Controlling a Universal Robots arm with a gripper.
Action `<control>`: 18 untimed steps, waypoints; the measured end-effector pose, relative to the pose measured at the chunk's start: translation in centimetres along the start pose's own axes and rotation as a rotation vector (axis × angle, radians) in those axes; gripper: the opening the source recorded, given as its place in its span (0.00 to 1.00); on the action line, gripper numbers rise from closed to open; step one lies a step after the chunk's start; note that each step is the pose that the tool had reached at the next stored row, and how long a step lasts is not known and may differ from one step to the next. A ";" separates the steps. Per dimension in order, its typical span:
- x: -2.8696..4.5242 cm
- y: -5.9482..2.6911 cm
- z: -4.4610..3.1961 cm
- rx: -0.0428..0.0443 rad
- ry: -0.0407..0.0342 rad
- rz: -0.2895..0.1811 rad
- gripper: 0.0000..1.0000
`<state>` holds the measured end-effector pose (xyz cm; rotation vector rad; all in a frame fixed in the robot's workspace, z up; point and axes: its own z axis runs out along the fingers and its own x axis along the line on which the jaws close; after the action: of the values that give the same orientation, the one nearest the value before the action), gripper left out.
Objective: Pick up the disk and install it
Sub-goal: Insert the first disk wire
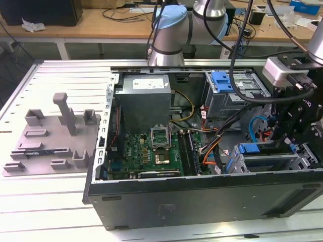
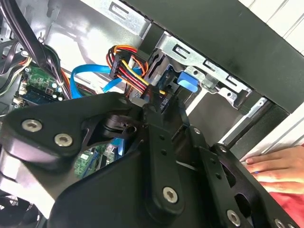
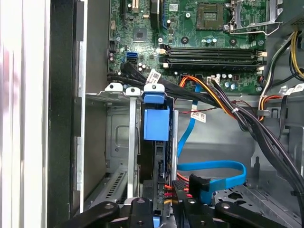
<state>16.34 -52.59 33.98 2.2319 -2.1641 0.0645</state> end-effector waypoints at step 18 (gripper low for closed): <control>-0.94 -0.42 -5.15 -0.0009 0.0263 0.001 0.30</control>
<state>16.70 -51.37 39.08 2.2164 -2.1519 0.0924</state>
